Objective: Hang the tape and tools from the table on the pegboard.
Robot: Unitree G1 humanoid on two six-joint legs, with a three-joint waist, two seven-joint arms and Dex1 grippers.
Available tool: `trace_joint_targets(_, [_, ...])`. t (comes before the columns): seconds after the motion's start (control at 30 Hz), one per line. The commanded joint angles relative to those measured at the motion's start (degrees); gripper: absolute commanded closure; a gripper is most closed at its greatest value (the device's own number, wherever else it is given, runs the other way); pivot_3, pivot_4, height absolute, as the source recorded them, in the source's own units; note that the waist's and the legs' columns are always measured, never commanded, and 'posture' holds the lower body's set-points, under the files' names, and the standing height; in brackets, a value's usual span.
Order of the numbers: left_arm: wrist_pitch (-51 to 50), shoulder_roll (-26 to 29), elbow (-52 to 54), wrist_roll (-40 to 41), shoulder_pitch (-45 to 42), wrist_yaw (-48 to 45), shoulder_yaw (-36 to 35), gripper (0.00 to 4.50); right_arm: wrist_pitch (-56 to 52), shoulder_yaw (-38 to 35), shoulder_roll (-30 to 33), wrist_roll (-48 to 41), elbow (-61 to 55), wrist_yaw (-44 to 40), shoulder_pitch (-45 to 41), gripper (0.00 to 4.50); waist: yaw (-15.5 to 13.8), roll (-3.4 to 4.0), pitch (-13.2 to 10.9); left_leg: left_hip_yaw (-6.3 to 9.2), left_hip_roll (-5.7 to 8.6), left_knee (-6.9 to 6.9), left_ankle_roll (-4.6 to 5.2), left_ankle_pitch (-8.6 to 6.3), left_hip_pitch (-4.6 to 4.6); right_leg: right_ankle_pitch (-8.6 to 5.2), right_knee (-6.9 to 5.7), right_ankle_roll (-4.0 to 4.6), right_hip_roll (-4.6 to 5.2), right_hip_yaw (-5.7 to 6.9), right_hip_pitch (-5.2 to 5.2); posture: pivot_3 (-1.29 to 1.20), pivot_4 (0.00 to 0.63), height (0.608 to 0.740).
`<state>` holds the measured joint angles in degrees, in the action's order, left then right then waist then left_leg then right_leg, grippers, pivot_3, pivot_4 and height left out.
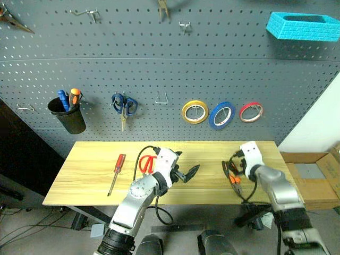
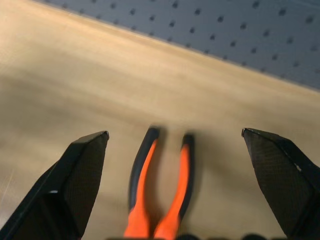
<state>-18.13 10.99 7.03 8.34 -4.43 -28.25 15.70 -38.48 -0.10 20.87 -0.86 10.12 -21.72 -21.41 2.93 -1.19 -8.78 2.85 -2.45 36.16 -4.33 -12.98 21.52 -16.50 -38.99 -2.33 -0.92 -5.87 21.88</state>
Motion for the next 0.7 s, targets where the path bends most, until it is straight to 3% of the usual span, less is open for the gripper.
trace_joint_targets(0.03, [1.3, 0.8, 1.9, -1.6, 0.9, -1.2, 2.6, 0.0, -3.0, -1.9, -0.2, 0.0, 10.3, 2.7, -8.0, 0.04, 0.0, -0.09, -1.0, 0.02, 0.0, -0.01, 0.0, 0.0, 0.05, 0.14, 0.02, -0.26, 0.0, 0.02, 0.02, 0.03, 0.238, 0.74])
trace_joint_targets(0.17, [3.8, 4.6, 2.6, -5.1, -0.3, -4.6, 6.1, 0.0, -5.1, -3.5, -0.9, -0.9, 17.3, 5.3, -13.2, 0.04, -0.3, -0.06, -3.1, 0.07, 0.01, -0.06, 0.02, -0.01, 0.62, 0.2, 0.1, -0.34, 0.03, 0.08, 0.46, 0.03, 0.267, 0.74])
trace_joint_targets(0.3, [6.2, 7.8, 2.6, -7.4, -1.6, -7.2, 7.9, 0.0, -9.4, -4.2, -1.6, -1.6, 17.2, 6.8, -14.1, 0.04, -0.4, 0.15, -4.1, 0.12, 0.0, -0.09, 0.03, -0.04, 1.06, 0.28, 0.12, -0.07, 0.05, 0.13, 0.81, 0.02, 0.278, 0.74])
trace_joint_targets(0.57, [7.6, 8.9, 1.5, -7.9, -3.6, -8.5, 6.8, 0.0, -28.3, -3.4, -0.2, -3.1, -3.7, 6.3, -6.8, 0.04, -0.5, 0.23, -5.1, 0.13, 0.01, -0.09, 0.03, -0.04, 1.48, 0.29, 0.01, -0.07, 0.11, 0.16, 1.31, 0.0, 0.279, 0.74])
trace_joint_targets(0.7, [7.6, 8.3, 1.5, -8.0, -3.6, -8.6, 7.1, 0.0, -31.4, -2.5, -0.5, -3.7, -8.7, 6.5, -3.4, 0.04, 0.0, 0.18, -5.2, 0.13, 0.0, -0.08, 0.03, -0.04, 1.47, 0.13, 0.02, -0.34, 0.1, 0.15, 1.31, 0.0, 0.281, 0.74])
